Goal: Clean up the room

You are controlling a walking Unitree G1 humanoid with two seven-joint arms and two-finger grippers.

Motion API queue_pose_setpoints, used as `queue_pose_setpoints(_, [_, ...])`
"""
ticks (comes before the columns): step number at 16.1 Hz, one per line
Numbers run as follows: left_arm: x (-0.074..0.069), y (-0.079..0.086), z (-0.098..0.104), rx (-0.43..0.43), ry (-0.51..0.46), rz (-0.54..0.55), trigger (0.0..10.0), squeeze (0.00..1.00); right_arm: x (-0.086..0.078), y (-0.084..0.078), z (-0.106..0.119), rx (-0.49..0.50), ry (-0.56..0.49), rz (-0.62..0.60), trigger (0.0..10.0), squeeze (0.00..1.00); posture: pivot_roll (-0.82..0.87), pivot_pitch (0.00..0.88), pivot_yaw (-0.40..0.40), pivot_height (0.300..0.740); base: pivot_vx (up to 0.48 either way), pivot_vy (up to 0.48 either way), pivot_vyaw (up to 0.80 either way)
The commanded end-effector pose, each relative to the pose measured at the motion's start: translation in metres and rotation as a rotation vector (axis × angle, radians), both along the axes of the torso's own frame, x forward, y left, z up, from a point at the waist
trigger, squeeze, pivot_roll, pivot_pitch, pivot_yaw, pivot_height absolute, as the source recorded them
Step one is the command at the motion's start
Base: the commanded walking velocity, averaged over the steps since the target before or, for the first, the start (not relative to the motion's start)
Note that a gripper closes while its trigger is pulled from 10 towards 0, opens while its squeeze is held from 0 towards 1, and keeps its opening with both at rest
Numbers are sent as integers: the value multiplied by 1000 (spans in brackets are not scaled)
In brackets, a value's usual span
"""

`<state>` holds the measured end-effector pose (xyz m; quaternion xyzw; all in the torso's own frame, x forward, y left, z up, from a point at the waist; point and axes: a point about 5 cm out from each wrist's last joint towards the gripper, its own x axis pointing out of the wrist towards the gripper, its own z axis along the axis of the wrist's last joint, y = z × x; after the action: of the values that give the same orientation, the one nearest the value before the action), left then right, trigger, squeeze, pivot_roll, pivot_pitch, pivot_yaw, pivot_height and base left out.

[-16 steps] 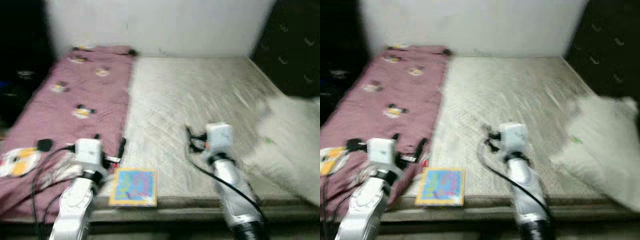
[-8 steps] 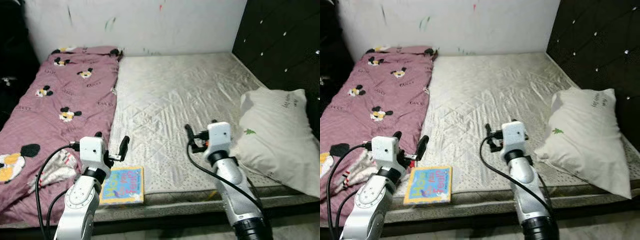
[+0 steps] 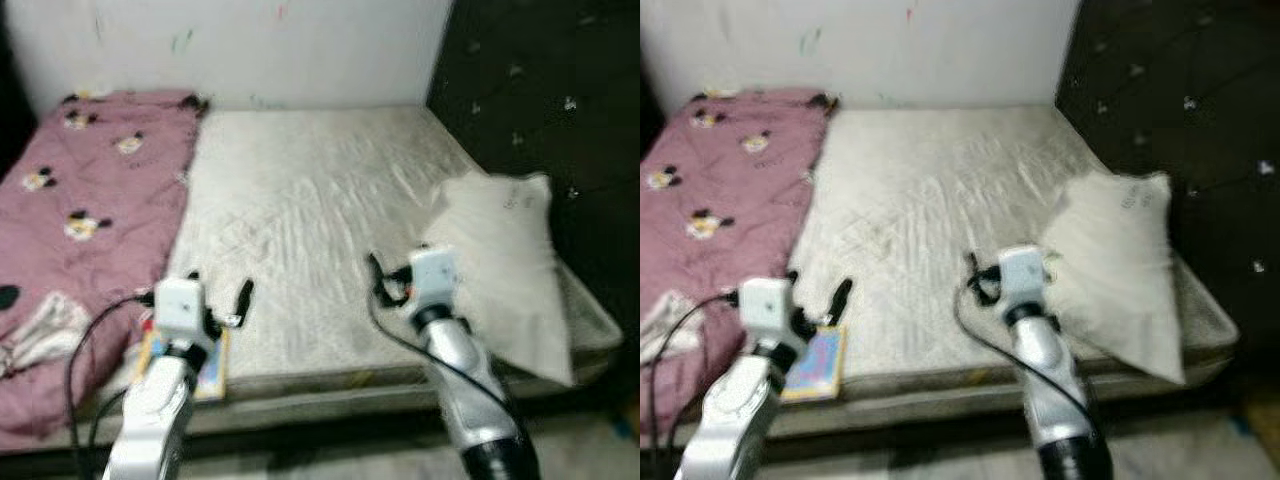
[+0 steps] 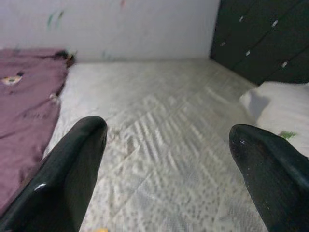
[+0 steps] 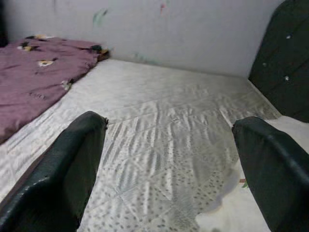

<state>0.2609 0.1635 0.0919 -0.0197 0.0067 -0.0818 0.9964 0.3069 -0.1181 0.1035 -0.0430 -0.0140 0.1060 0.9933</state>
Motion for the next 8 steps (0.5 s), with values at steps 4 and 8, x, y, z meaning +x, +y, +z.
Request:
queue_pose_setpoints(4, [1, -5, 2, -13, -11, -15, 10000, 0, 3, -7, 4, -19, -23, -13, 10000, 0, 21, 0, 4, 740, 0, -175, 0])
queue_pose_setpoints(8, [1, -7, 5, -27, -38, -49, 10000, 0, 4, -7, 4, -32, -31, -19, 10000, 0, 20, 0, 3, 740, 0, 0, 0])
